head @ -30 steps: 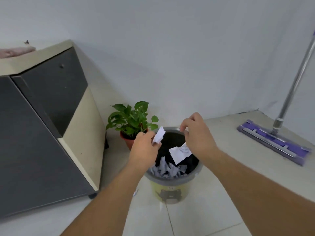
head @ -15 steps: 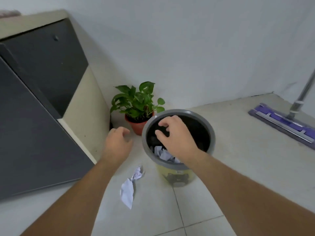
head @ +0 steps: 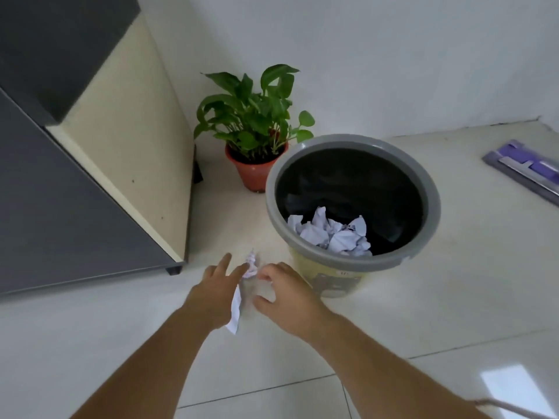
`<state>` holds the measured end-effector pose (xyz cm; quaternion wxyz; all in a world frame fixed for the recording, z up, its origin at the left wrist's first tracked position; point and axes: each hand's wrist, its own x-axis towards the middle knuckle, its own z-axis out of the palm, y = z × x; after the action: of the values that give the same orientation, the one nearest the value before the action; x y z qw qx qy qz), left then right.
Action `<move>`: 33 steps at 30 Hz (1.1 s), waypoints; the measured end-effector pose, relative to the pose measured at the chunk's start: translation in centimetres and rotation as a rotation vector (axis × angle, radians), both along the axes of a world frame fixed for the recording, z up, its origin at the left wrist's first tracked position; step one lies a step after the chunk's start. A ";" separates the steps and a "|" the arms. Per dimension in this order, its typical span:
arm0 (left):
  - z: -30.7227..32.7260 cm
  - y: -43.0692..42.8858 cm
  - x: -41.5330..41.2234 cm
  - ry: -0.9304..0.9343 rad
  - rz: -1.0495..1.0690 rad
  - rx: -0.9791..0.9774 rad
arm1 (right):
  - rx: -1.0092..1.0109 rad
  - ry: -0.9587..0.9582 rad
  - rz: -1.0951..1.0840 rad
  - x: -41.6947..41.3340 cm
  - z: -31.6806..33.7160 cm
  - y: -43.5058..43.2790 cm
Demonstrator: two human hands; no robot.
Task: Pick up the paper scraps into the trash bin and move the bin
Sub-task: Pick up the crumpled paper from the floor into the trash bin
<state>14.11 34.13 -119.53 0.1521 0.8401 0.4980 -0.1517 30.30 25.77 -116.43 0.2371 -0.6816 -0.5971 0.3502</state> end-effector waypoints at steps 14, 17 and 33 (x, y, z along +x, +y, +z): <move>-5.5 -1.7 2.5 0.114 -0.093 0.051 | -0.213 -0.047 -0.056 3.6 -3.9 -2.6; -4.7 -2.8 1.0 0.078 0.041 -0.132 | -0.195 -0.034 -0.059 3.4 -2.7 -2.8; 21.7 0.1 3.1 -0.766 0.439 0.279 | 0.205 0.067 -0.104 1.2 12.4 -3.5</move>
<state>17.22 34.24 -97.80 0.2392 0.7227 0.5877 0.2741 31.50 22.27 -104.05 0.3433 -0.6716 -0.5854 0.2973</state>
